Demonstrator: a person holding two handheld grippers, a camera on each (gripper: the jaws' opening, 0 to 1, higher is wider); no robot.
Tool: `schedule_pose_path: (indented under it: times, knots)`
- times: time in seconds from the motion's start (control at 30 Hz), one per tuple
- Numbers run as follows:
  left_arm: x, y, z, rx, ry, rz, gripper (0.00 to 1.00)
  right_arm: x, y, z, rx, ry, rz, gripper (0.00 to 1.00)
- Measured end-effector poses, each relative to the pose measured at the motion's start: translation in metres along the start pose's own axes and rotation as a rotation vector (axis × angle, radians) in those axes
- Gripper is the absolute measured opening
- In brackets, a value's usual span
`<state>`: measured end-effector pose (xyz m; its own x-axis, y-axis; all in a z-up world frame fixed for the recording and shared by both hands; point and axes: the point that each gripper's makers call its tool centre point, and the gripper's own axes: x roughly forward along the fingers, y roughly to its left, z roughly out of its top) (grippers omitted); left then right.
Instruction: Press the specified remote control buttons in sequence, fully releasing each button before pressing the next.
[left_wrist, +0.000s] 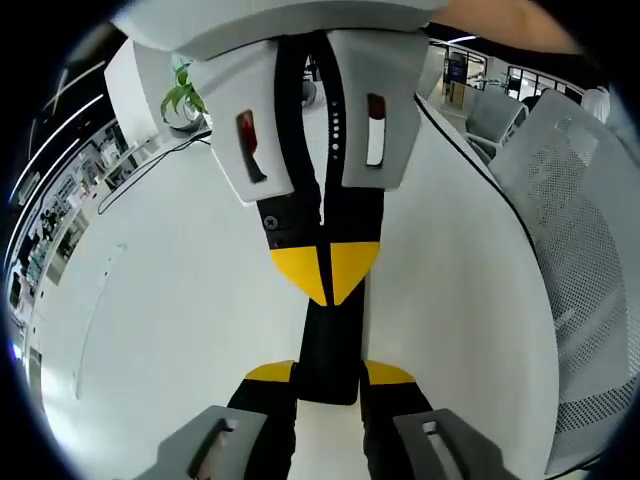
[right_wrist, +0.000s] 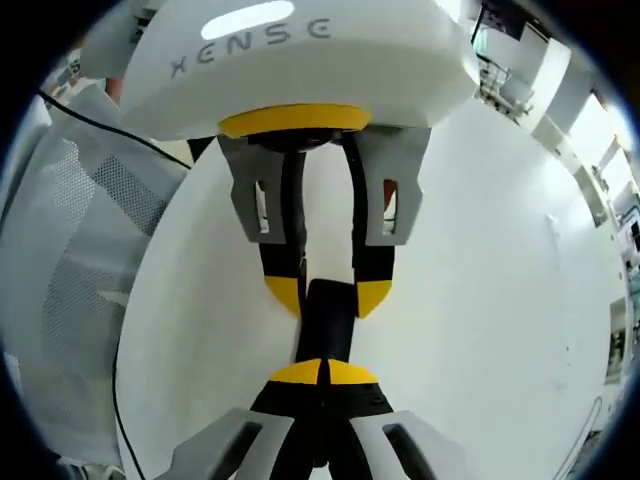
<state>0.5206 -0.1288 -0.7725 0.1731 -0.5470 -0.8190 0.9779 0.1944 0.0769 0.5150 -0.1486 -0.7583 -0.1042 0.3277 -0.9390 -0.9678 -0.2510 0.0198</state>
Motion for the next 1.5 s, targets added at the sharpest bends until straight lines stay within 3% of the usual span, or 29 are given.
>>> schedule_pose_path:
  times: [1.07,1.23,1.5]
  knots:
    - [-0.0003,0.0014,0.0001,-0.002,-0.008,0.001,0.23,0.0072,0.0006,-0.001,0.0,0.011,0.015,0.0]
    - [-0.0001,0.0017,-0.0001,-0.003,-0.008,0.0,0.23,0.0081,-0.0009,-0.0015,0.052,-0.003,0.03,0.0]
    - [0.0001,0.0014,-0.0002,-0.005,-0.007,0.0,0.23,0.0087,-0.0002,-0.0009,0.042,0.002,0.024,0.0]
